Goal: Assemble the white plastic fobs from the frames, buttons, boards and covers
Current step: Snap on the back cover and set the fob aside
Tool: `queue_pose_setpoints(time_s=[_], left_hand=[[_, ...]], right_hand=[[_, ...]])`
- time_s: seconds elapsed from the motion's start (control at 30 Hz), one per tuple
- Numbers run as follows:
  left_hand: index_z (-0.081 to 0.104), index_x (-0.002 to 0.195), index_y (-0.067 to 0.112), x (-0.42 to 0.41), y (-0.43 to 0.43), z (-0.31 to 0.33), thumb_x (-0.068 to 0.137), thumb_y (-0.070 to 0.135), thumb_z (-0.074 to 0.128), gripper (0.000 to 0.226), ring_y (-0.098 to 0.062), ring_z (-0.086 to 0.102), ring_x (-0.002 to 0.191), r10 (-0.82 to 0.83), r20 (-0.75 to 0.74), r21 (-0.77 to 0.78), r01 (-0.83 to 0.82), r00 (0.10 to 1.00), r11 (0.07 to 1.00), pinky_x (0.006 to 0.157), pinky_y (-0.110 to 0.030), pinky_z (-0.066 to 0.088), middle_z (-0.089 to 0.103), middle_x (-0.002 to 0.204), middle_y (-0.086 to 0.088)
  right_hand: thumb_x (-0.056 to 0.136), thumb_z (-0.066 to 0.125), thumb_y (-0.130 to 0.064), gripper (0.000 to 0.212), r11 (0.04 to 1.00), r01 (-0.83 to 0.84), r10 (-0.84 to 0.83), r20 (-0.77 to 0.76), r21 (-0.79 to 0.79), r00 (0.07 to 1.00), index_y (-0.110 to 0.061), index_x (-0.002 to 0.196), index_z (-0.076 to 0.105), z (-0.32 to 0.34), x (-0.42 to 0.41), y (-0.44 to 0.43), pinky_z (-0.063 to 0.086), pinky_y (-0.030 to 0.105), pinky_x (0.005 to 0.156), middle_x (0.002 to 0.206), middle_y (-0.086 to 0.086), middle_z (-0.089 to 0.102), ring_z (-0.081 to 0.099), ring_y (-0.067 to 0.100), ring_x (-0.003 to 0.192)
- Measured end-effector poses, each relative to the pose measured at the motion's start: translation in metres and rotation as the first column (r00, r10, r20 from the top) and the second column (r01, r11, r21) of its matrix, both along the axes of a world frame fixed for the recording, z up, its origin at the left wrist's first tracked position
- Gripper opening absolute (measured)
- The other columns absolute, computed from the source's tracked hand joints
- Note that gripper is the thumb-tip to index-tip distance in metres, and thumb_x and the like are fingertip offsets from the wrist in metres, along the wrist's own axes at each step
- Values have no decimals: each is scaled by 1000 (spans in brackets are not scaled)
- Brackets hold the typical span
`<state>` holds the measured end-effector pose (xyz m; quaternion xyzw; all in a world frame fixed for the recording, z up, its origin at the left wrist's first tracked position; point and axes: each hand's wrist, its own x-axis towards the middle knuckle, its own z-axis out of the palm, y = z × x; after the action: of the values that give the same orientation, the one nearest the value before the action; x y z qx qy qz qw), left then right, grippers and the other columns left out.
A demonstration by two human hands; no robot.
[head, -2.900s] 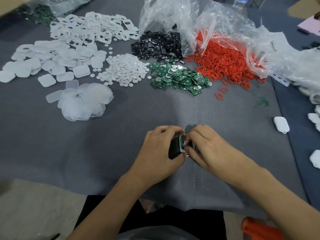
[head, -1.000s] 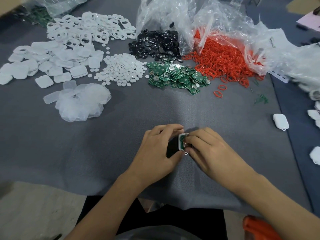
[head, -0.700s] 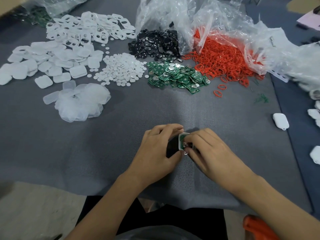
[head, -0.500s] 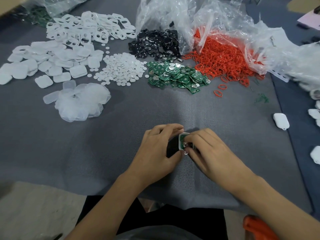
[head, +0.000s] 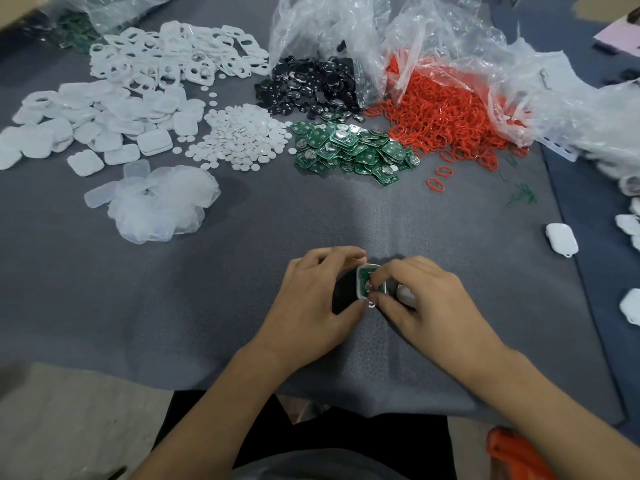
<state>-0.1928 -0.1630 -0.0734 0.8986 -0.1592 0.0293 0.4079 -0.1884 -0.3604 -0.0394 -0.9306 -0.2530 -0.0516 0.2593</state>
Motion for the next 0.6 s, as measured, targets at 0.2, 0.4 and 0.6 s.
queue_pose_setpoints(time_s=[0.2,0.4,0.6], left_hand=[[52,136,33,0,0,-1,88,41,71,53,3,42,132,-3,-6,-3,3,1000,1000,111,-20,23,60,131,24],[53,135,31,0,0,0,85,42,68,54,3,42,131,-3,-10,-3,3,1000,1000,109,-22,25,60,130,24],[52,136,32,0,0,0,86,40,71,53,3,42,132,-3,-15,6,3,1000,1000,110,-25,27,60,130,24]], right_hand=[[77,84,-14,21,998,62,-61,-23,33,998,-18,88,66,2,1,2,44,25,73,77,-7,59,55,11,78],[78,82,-9,22,999,31,-30,-10,23,999,-17,91,67,2,-1,2,44,26,75,80,-6,60,57,16,81],[78,81,-9,21,999,35,-35,-14,27,999,-16,92,67,3,-1,3,45,28,76,82,-6,62,58,17,83]])
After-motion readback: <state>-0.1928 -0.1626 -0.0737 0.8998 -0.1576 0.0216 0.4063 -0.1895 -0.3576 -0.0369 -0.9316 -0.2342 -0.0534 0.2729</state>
